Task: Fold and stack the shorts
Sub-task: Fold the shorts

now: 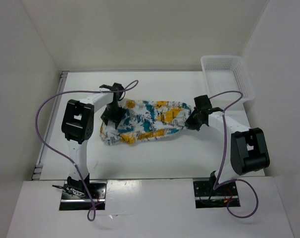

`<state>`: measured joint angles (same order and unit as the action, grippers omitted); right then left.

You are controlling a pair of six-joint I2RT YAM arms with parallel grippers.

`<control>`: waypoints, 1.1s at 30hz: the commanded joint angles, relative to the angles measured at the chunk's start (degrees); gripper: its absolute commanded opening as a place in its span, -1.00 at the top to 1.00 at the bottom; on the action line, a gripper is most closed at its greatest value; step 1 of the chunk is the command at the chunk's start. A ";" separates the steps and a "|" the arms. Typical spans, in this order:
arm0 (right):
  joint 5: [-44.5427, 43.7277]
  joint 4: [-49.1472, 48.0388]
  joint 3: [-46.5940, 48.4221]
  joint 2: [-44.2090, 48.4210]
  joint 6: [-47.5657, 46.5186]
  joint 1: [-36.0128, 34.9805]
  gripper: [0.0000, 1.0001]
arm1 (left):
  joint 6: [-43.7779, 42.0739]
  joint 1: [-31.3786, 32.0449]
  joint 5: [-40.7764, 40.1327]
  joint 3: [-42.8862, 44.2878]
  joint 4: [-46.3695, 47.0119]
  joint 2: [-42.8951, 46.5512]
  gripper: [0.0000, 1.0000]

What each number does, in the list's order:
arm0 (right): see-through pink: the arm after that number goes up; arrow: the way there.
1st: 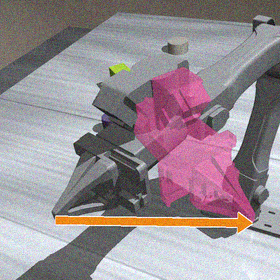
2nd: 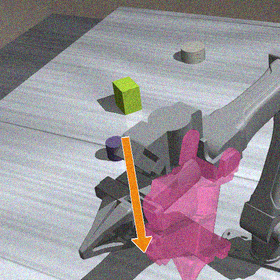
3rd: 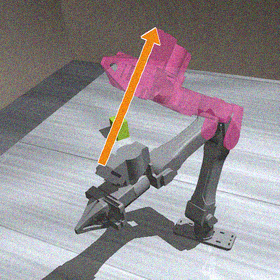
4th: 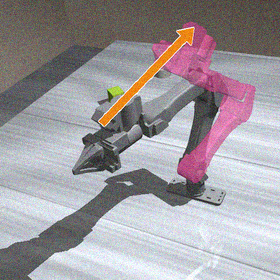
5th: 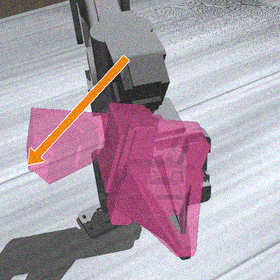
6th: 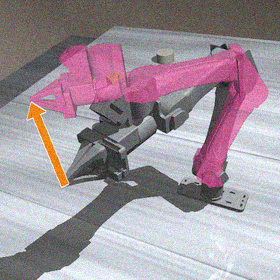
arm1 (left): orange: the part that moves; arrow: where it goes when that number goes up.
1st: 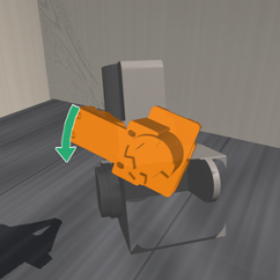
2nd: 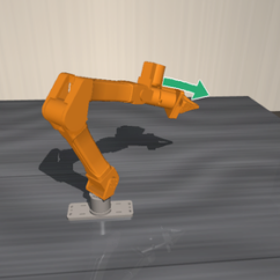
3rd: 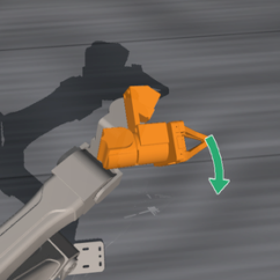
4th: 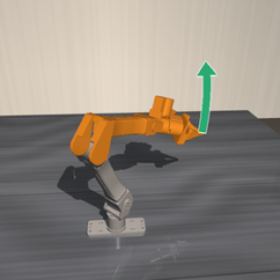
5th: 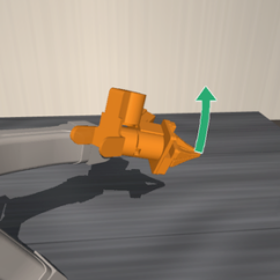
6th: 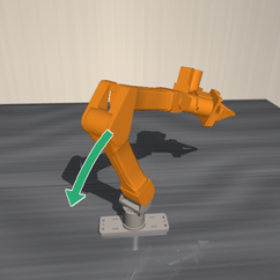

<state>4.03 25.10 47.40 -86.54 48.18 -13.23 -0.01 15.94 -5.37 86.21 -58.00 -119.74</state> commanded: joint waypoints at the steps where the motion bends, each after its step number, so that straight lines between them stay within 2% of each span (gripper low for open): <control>1: -4.12 1.43 8.22 1.02 -3.71 2.69 1.00 | 0.01 -2.05 -5.18 7.64 15.64 -2.95 -0.35; 3: -4.12 1.44 8.94 1.55 -5.11 3.21 1.00 | 0.01 -2.06 -5.71 10.55 15.63 -3.66 -0.37; 6: -2.37 0.12 8.94 -0.02 -5.64 3.21 1.00 | 0.01 -2.06 -6.76 10.55 15.63 -3.66 -0.37; 8: 0.00 -1.89 8.24 -0.73 -5.64 3.21 1.00 | 0.01 -2.06 -5.10 8.54 15.63 -0.42 -0.43; 10: 0.71 -2.60 6.93 -0.73 -5.64 3.21 1.00 | 0.01 -2.06 -2.12 5.21 15.63 5.53 -0.47; 14: 1.32 -3.74 5.69 1.11 -5.64 3.21 1.00 | 0.01 -2.75 -1.58 1.51 15.63 15.40 -0.68; 18: 1.85 -4.79 3.67 2.61 -5.64 3.21 1.00 | 0.01 -6.78 2.71 -1.65 15.02 25.68 -0.68; 21: 1.86 -4.80 2.18 3.84 -5.64 3.21 1.00 | 0.01 -7.68 12.46 -7.53 14.41 35.51 -0.49; 23: 1.86 -4.80 2.17 3.84 -5.64 3.21 1.00 | 0.01 -6.20 15.98 -18.50 13.61 38.43 -0.29; 25: 1.86 -4.80 2.17 3.84 -5.64 3.21 1.00 | 0.01 -5.57 16.79 -28.32 14.40 41.69 -0.26; 29: 2.38 -5.32 2.79 3.84 -5.64 3.21 1.00 | 0.01 -5.57 16.79 -34.17 20.63 42.84 -0.26; 30: 2.38 -5.33 3.31 3.84 -5.64 3.21 1.00 | 0.01 -6.36 17.84 -34.79 24.39 42.84 -0.26; 33: 2.38 -5.33 3.84 3.84 -5.64 3.21 1.00 | 0.01 -6.89 22.66 -34.80 28.19 41.62 -0.26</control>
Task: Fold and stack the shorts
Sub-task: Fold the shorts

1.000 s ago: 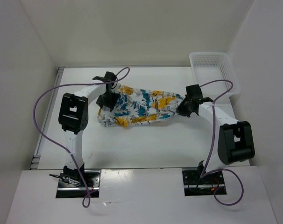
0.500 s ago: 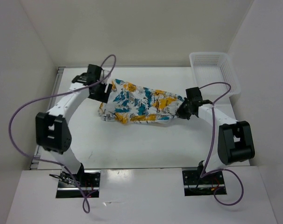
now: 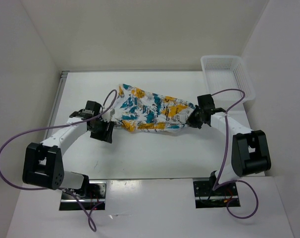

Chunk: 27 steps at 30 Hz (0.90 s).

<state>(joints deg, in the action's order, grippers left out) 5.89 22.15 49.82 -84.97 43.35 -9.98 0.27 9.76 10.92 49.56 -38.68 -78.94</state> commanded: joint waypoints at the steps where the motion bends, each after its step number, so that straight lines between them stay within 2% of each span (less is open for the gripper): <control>1: 0.53 -1.85 1.42 2.26 -0.81 -0.04 1.00 | -0.27 -0.71 7.18 2.46 9.58 -0.16 -0.30; 5: 0.00 -1.85 1.42 3.49 -0.81 -0.04 1.00 | -0.27 -2.29 9.91 2.47 15.98 -7.26 -0.33; 10: 0.00 -1.32 1.42 4.72 -0.81 -0.04 1.00 | -0.27 -2.98 4.22 4.23 18.89 -14.39 -0.35; 15: -0.53 -1.32 1.42 4.72 -0.81 0.49 1.00 | -0.27 -3.52 2.09 5.54 24.08 -14.93 -0.38; 23: 0.00 -1.85 0.89 3.68 -0.81 0.49 1.00 | -0.27 -3.52 4.55 5.55 25.93 -15.72 -0.41; 25: 0.00 -1.85 0.89 3.67 -0.81 0.49 1.00 | -0.27 -3.52 4.55 6.07 25.41 -17.30 -0.30; 27: 0.00 -1.85 0.89 3.67 -0.81 0.49 1.00 | -0.27 -3.52 6.21 7.39 24.19 -18.36 -0.10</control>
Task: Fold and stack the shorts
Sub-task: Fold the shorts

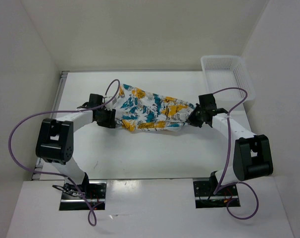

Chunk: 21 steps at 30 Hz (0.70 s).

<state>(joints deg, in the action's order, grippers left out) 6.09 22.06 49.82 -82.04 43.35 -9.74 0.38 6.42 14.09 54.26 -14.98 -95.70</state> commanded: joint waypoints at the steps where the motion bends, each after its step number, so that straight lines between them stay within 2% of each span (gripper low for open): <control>1: -0.20 -1.76 0.89 0.74 -0.81 0.25 1.00 | -0.38 -0.17 3.05 2.69 0.48 -2.46 0.09; 4: -0.20 -1.76 0.89 0.74 -0.81 0.25 1.00 | -0.38 -0.70 3.05 3.83 -0.84 -4.58 0.32; 10: -0.20 -1.76 0.89 -0.31 -0.81 0.77 1.00 | -0.38 -1.76 -0.37 5.06 -2.06 -3.71 0.97; 16: -2.92 0.96 1.41 -0.31 -0.81 2.62 1.00 | -0.38 -7.12 -5.46 8.49 -13.74 2.96 1.00; 18: -3.53 0.96 1.42 -0.31 -1.42 2.62 1.00 | -0.38 -7.64 -9.40 7.36 -16.91 3.50 1.00; 21: -2.23 0.96 1.94 -1.02 -2.04 2.62 1.00 | -0.38 -7.65 -10.92 3.41 -18.85 4.90 1.00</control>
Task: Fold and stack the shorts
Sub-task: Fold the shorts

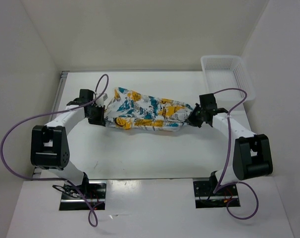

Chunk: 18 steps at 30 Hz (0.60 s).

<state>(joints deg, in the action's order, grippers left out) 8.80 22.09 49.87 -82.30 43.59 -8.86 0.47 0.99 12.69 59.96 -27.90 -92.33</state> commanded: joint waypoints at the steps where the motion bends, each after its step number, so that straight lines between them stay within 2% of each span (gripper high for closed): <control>1: -4.93 0.33 1.90 -1.36 -2.29 1.74 1.00 | -0.47 -1.53 -9.52 -3.35 -6.81 1.54 0.98; 2: -4.06 0.33 1.90 -2.07 -2.81 1.74 1.00 | -0.47 -0.91 -8.91 -4.67 -7.51 2.07 0.95; 4: -3.44 0.33 1.90 -2.78 -3.33 1.74 1.00 | -0.47 -0.38 -7.77 -5.21 -9.70 2.68 0.74; 5: -3.44 0.33 1.90 -2.78 -4.04 1.74 1.00 | -0.47 -0.38 -7.07 -5.21 -10.85 2.69 0.56; 6: -2.74 0.33 1.90 -3.30 -4.04 1.74 1.00 | -0.47 -0.38 -6.54 -5.21 -12.08 3.30 0.13; 7: -2.73 0.93 2.51 -3.30 -4.65 1.74 1.00 | -0.47 -0.38 -6.54 -5.21 -14.53 3.30 0.01; 9: -2.73 1.56 2.52 -3.30 -5.19 1.74 1.00 | -0.47 -0.38 -7.15 -5.21 -17.35 4.87 -0.09; 11: -3.26 2.69 2.52 -3.30 -5.71 1.74 1.00 | -0.47 -1.68 -6.45 -1.62 -22.35 6.28 -0.12; 13: -3.87 2.70 2.52 -3.30 -5.71 1.74 1.00 | -0.47 -2.31 -2.26 2.85 -25.44 7.43 -0.12; 14: -3.88 3.22 2.52 -3.30 -5.71 1.74 1.00 | -0.47 -2.92 -1.10 7.23 -25.45 8.13 -0.20; 16: -4.40 3.23 2.52 -3.30 -5.71 1.74 1.00 | -0.47 -1.62 1.97 10.51 -22.48 8.14 -0.26; 18: -4.92 3.84 3.04 -3.83 -6.24 1.74 1.00 | -0.47 2.51 1.99 12.01 -16.44 6.39 -0.33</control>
<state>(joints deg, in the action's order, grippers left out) 6.22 24.21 50.26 -85.67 39.03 -7.49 0.21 -0.19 10.35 68.40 -49.04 -86.78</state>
